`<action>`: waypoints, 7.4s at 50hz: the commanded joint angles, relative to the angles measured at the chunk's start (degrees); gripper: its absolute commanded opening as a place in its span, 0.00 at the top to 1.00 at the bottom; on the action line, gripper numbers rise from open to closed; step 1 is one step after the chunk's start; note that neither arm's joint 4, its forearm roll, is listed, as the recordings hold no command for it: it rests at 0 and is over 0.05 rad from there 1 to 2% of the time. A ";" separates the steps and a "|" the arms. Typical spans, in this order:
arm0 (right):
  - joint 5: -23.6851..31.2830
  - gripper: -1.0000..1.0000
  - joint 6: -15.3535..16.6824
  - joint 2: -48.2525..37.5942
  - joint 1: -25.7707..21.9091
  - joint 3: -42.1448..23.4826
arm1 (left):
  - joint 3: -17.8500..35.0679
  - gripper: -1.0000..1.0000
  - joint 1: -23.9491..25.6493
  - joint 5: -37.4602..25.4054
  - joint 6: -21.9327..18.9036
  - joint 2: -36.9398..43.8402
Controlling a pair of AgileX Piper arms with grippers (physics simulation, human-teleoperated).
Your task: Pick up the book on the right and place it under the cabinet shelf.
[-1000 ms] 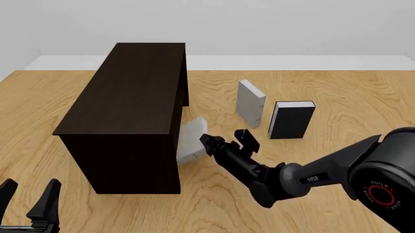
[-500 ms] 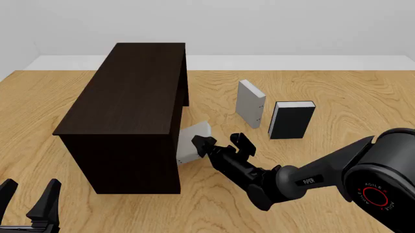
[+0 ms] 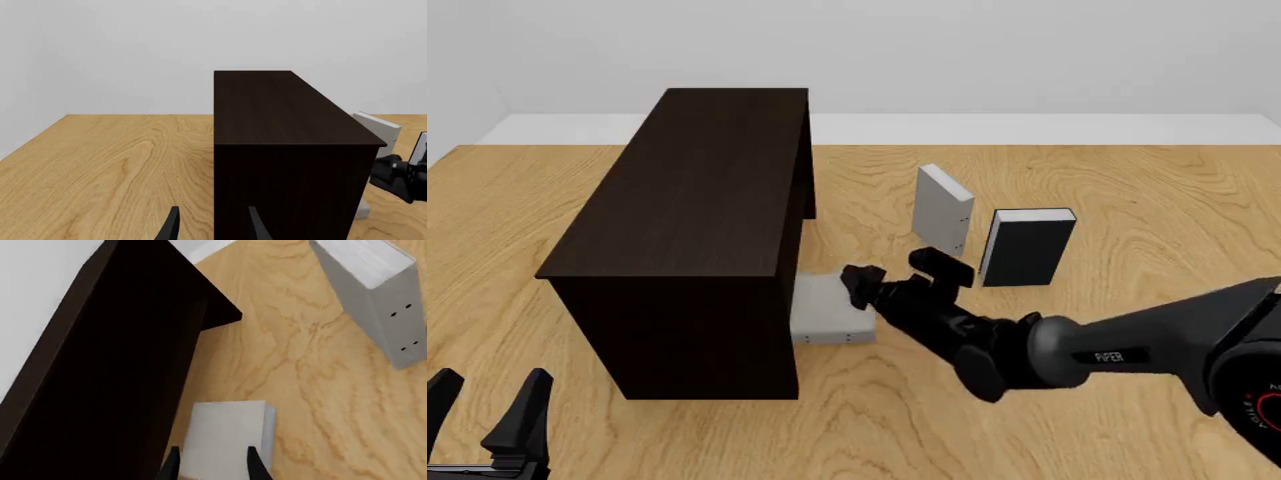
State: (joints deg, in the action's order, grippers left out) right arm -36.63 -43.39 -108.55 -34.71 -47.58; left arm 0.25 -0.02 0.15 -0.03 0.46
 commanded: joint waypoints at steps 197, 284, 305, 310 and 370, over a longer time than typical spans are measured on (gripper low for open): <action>9.88 0.00 34.71 -14.53 2.98 -10.03 | 0.00 0.00 0.00 0.00 0.01 0.01; 16.22 0.00 32.32 -19.69 -7.10 -24.58 | 0.00 0.00 -0.01 0.00 0.01 0.00; 16.38 0.00 31.02 -20.44 -9.05 -26.65 | 0.00 0.00 -0.01 0.00 0.00 0.00; 16.44 0.00 30.87 -20.61 -9.48 -27.05 | 0.00 0.00 -0.01 0.00 0.01 0.01; 16.03 0.00 32.71 -17.34 -7.81 -24.78 | 0.00 0.00 0.02 0.00 -0.09 0.10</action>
State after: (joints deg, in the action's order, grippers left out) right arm -19.86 5.54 -126.01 -41.29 -69.29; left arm 0.25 0.00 0.16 -0.09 0.54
